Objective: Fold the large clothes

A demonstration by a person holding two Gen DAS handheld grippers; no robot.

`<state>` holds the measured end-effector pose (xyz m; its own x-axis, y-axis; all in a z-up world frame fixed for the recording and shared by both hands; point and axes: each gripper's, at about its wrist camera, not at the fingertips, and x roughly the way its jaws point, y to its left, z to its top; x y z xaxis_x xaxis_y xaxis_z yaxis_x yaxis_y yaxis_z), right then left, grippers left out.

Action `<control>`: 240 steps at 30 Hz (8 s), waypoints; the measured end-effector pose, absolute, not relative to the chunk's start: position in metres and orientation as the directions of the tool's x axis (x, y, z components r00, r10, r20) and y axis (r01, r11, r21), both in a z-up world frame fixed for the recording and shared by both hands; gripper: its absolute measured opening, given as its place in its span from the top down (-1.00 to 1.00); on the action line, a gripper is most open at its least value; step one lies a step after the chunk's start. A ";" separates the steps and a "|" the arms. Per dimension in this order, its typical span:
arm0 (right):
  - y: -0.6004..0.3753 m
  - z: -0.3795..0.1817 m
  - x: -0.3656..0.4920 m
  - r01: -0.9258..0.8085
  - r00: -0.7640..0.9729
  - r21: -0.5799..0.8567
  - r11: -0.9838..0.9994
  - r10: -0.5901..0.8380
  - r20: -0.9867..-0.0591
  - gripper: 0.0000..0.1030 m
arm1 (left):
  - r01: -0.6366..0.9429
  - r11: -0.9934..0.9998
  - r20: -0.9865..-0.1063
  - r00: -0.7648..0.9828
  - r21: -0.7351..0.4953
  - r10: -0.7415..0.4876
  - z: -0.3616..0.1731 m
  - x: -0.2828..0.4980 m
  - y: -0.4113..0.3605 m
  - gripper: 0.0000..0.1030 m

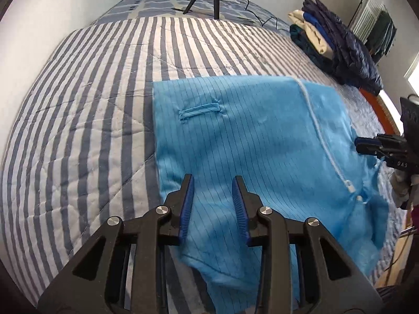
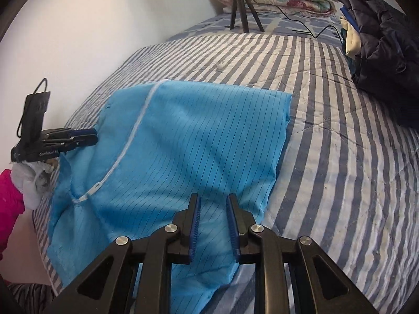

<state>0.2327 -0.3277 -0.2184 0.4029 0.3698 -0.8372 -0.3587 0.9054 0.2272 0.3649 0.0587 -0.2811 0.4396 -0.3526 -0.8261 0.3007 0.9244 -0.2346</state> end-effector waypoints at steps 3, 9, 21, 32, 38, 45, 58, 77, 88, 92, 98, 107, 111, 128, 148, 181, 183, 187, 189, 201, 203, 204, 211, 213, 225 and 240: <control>-0.345 -0.202 0.221 -0.348 0.444 0.258 0.901 0.401 -0.801 0.48 | 0.251 0.909 -0.796 0.440 -0.334 -0.415 -0.268 0.362 0.083 -0.01; -0.383 -0.199 0.219 -0.291 0.481 0.347 0.892 0.449 -0.753 -0.28 | 0.081 0.782 -0.716 0.352 -0.618 -0.603 -0.281 0.368 0.130 -0.32; -0.414 -0.248 0.235 -0.144 0.332 0.653 0.744 0.658 -0.676 -0.28 | -0.027 0.590 -0.577 0.251 -0.807 -0.777 -0.322 0.381 0.149 -0.32; -0.402 -0.263 0.261 -0.137 0.299 0.775 0.617 0.771 -0.562 -0.18 | 0.012 0.580 -0.563 0.223 -0.815 -0.796 -0.324 0.398 0.113 -0.14; -0.386 -0.265 0.270 -0.142 0.299 0.782 0.607 0.779 -0.551 0.09 | 0.020 0.610 -0.591 0.227 -0.792 -0.774 -0.321 0.407 0.097 0.00; -0.369 -0.259 0.261 -0.159 0.299 0.721 0.674 0.729 -0.615 0.31 | 0.047 0.729 -0.694 0.269 -0.683 -0.668 -0.308 0.403 0.079 0.54; -0.306 -0.206 0.239 -0.217 0.385 0.417 0.883 0.470 -0.794 0.83 | 0.163 0.871 -0.775 0.403 -0.463 -0.487 -0.259 0.374 0.035 0.88; -0.262 -0.104 0.158 -0.284 0.532 0.045 0.958 0.196 -0.824 0.90 | 0.318 0.874 -0.728 0.487 -0.367 -0.483 -0.177 0.274 -0.006 0.90; -0.280 -0.049 0.106 -0.259 0.620 -0.063 0.964 0.116 -0.776 0.91 | 0.416 0.868 -0.686 0.549 -0.271 -0.477 -0.117 0.234 -0.052 0.90; -0.297 -0.030 0.099 -0.236 0.646 -0.072 0.969 0.101 -0.757 0.91 | 0.457 0.855 -0.672 0.556 -0.246 -0.490 -0.096 0.232 -0.075 0.90; -0.331 -0.008 0.101 -0.188 0.678 -0.071 0.980 0.077 -0.731 0.91 | 0.520 0.834 -0.659 0.564 -0.183 -0.497 -0.068 0.241 -0.113 0.90; -0.393 0.019 0.134 -0.116 0.707 -0.084 0.990 0.023 -0.707 0.92 | 0.579 0.788 -0.645 0.523 -0.211 -0.557 -0.046 0.296 -0.176 0.90; -0.424 0.025 0.157 -0.082 0.715 -0.088 0.993 -0.003 -0.700 0.92 | 0.603 0.766 -0.634 0.508 -0.222 -0.583 -0.041 0.331 -0.207 0.90; -0.548 0.032 0.309 0.077 0.744 -0.121 0.990 -0.138 -0.653 0.92 | 0.677 0.703 -0.562 0.501 -0.219 -0.658 -0.045 0.511 -0.319 0.90; -0.661 0.008 0.445 0.034 0.759 0.004 0.999 -0.023 -0.650 0.92 | 0.665 0.709 -0.547 0.514 -0.233 -0.661 -0.072 0.647 -0.388 0.90; -0.710 -0.069 0.486 0.226 0.682 -0.016 0.974 -0.170 -0.711 -0.14 | 0.567 0.790 -0.624 0.536 -0.234 -0.569 -0.130 0.684 -0.386 -0.33; -0.709 -0.066 0.482 0.249 0.680 -0.039 0.968 -0.204 -0.705 -0.37 | 0.556 0.797 -0.627 0.539 -0.237 -0.563 -0.130 0.682 -0.382 -0.33; -0.711 -0.062 0.473 0.280 0.679 -0.023 0.960 -0.215 -0.702 -0.57 | 0.544 0.805 -0.636 0.541 -0.236 -0.551 -0.126 0.676 -0.373 -0.37; -0.708 -0.058 0.466 0.285 0.682 -0.032 0.958 -0.226 -0.696 -0.60 | 0.545 0.806 -0.629 0.548 -0.231 -0.551 -0.124 0.670 -0.369 -0.38; -0.684 -0.025 0.418 0.330 0.714 -0.037 0.943 -0.275 -0.643 -0.75 | 0.561 0.798 -0.587 0.578 -0.219 -0.567 -0.090 0.618 -0.339 -0.43; -0.678 -0.020 0.408 0.334 0.721 -0.032 0.942 -0.277 -0.635 -0.75 | 0.568 0.795 -0.581 0.579 -0.215 -0.571 -0.084 0.606 -0.334 -0.43; -0.675 -0.018 0.403 0.334 0.723 -0.027 0.942 -0.275 -0.633 -0.75 | 0.570 0.795 -0.577 0.584 -0.209 -0.571 -0.079 0.598 -0.331 -0.43; -0.647 0.018 0.359 0.317 0.760 -0.001 0.948 -0.255 -0.597 -0.75 | 0.582 0.795 -0.546 0.615 -0.174 -0.569 -0.038 0.540 -0.300 -0.43; -0.637 0.029 0.347 0.307 0.775 0.012 0.952 -0.242 -0.584 -0.76 | 0.581 0.797 -0.539 0.622 -0.168 -0.567 -0.027 0.522 -0.289 -0.43; -0.548 0.075 0.245 0.261 0.771 -0.015 0.965 -0.218 -0.599 -0.80 | 0.574 0.802 -0.507 0.647 -0.168 -0.569 0.007 0.385 -0.219 -0.56; -0.442 0.066 0.119 0.182 0.812 -0.014 0.983 -0.158 -0.562 -0.94 | 0.508 0.855 -0.483 0.727 -0.101 -0.489 0.011 0.240 -0.147 -0.86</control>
<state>0.1186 -0.4420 0.0660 0.8116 -0.1581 -0.5625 0.1817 0.9832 -0.0141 0.2396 -0.1466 0.0106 0.7268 -0.4887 -0.4826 0.5079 0.8554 -0.1012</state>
